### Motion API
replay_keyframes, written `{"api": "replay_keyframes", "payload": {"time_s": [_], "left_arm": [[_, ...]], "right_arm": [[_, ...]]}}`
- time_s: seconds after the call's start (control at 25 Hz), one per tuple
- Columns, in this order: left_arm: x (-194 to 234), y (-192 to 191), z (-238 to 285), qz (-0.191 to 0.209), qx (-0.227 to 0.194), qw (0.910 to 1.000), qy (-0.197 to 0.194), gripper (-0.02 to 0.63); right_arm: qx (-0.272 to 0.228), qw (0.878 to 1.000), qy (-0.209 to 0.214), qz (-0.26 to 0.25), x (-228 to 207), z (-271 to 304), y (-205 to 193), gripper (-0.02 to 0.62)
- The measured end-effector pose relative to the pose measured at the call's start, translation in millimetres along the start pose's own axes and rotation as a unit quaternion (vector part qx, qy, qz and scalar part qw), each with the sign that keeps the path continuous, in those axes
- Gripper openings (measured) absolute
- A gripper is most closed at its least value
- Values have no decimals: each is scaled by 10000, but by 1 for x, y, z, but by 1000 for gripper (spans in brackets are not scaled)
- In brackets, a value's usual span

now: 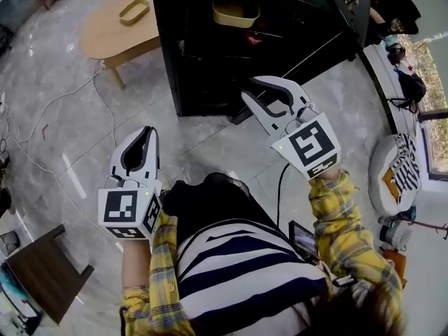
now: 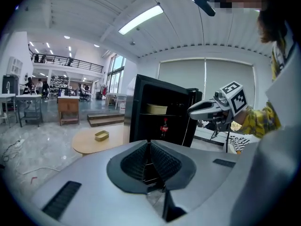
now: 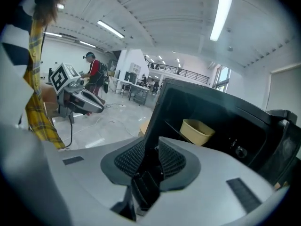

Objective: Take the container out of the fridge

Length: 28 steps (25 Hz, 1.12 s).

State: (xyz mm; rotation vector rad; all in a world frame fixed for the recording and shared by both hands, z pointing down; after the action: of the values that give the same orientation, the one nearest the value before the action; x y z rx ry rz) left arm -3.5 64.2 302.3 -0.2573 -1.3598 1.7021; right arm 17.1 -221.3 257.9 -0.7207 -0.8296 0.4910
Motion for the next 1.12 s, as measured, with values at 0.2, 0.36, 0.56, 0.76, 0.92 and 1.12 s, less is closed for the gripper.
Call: {"api": "replay_keyframes", "payload": {"time_s": [0.2, 0.36, 0.56, 0.76, 0.92, 1.12], "left_arm": [[0, 1, 3, 14, -130, 9999, 109, 35], [0, 1, 11, -15, -225, 9997, 86, 35], [-2, 3, 26, -2, -355, 9994, -10, 34], [0, 0, 41, -13, -440, 9989, -135, 35], [1, -3, 55, -17, -475, 9986, -247, 35], [4, -5, 67, -33, -507, 9981, -351, 35]], "right_arm": [[-54, 9993, -18, -378, -17, 6, -1, 92], [-130, 9986, -93, -502, -28, 12, -1, 94], [-98, 9975, -158, -682, -38, 21, -3, 97], [-74, 9963, -289, -808, -43, 28, -3, 97], [-46, 9951, -401, -907, -53, 33, -2, 97], [-55, 9927, -515, -1090, -65, 42, 1, 97]]}}
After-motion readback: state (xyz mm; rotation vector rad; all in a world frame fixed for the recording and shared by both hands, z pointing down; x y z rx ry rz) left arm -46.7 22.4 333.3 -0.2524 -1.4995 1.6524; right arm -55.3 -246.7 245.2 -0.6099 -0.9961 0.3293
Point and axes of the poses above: the fingertips, and each gripper's own axes: z forward along the fingers, x to its left, y out of its top, the point moved 10 cm from there along -z, backward along the fingers, and after that the axes turned 15 degrees about -z, right-handed, at the moved point
